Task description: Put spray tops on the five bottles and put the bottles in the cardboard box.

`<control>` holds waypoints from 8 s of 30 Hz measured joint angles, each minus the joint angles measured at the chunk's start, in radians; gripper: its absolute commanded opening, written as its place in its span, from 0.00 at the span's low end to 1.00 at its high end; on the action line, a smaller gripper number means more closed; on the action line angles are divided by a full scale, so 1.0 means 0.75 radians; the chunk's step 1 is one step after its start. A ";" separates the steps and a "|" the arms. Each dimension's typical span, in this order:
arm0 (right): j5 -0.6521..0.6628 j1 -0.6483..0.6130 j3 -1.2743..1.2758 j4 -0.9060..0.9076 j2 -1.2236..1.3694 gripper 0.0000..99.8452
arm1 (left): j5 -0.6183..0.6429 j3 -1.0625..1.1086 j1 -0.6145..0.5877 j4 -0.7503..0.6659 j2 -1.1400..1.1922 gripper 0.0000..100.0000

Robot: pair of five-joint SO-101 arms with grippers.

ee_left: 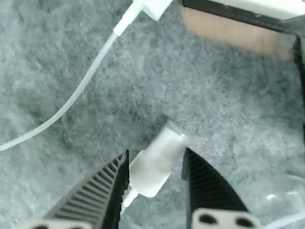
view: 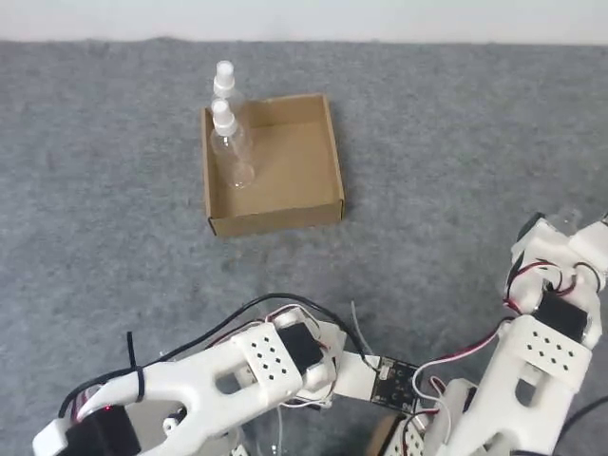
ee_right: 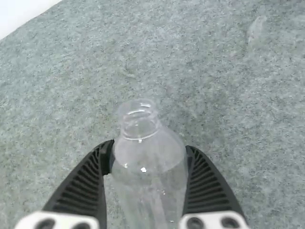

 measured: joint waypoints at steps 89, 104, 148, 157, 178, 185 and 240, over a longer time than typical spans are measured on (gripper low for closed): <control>0.000 -0.004 0.000 -0.006 0.000 0.01 | -0.084 -0.477 -0.673 0.311 0.524 0.01; 0.000 -0.004 0.000 -0.006 0.000 0.01 | 0.031 -0.477 -0.679 0.503 0.127 0.01; 0.000 -0.346 0.043 -0.008 -0.002 0.01 | 1.097 -0.477 -0.681 0.473 -1.195 0.01; 0.000 -0.397 0.043 -0.008 -0.002 0.01 | 1.250 -0.477 -0.833 0.303 -1.344 0.01; 0.000 -0.497 0.053 -0.008 -0.002 0.01 | 1.559 -0.084 -0.959 -0.047 -1.763 0.01; 0.000 -0.511 0.053 -0.008 -0.002 0.01 | 1.678 -0.084 -0.959 -0.068 -1.763 0.01; 0.509 -1.242 0.694 0.065 -1.209 0.01 | 2.181 0.002 -1.170 -0.217 -1.763 0.01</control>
